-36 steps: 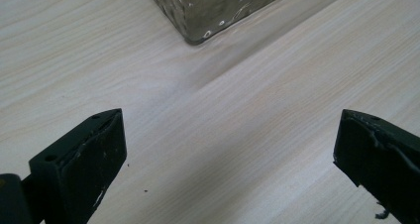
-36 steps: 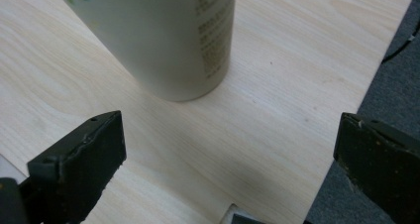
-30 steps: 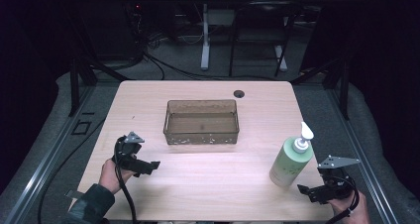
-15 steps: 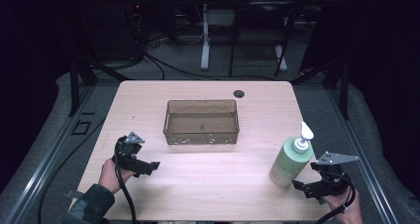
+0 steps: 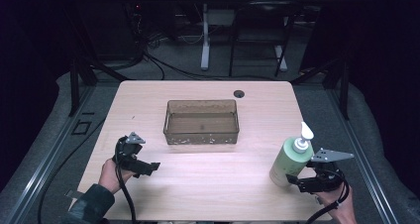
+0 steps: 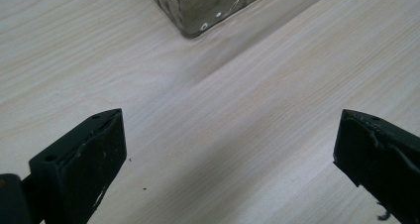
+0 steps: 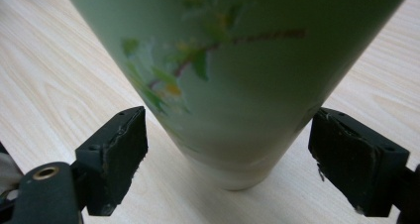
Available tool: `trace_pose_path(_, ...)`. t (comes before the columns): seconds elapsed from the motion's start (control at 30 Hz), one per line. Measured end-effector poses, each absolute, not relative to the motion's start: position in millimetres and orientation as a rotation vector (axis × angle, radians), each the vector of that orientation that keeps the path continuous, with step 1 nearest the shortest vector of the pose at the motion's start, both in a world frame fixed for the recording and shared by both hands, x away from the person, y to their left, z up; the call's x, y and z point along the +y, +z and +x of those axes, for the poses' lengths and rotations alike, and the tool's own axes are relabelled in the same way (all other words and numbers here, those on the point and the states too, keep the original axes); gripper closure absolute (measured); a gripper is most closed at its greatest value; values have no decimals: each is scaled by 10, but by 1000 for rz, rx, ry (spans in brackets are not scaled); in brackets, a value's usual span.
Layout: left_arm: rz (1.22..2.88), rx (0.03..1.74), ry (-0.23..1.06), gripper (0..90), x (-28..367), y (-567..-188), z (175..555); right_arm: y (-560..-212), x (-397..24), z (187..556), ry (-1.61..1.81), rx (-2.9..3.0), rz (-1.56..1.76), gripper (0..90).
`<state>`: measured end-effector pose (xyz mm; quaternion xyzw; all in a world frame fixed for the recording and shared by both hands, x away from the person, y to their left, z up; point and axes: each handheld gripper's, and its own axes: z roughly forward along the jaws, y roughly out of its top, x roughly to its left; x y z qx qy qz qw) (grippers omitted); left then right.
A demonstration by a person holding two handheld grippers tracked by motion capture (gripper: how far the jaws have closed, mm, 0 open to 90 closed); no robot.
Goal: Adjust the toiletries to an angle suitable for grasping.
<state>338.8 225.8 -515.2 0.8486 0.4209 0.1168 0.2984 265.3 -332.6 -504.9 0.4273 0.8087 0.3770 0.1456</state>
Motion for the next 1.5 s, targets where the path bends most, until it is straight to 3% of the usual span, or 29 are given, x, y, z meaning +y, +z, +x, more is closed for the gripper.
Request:
trace_pose_path(1.13, 2240, 1126, 291, 1, 2269, -5139, 3395, -4992, -2910, 2677, 1116, 2353, 1220, 198)
trace_pose_path(1.5, 2247, 1119, 291, 1, 2265, -5131, 3390, -4980, -2806, 2644, 1133, 2387, 1180, 286)
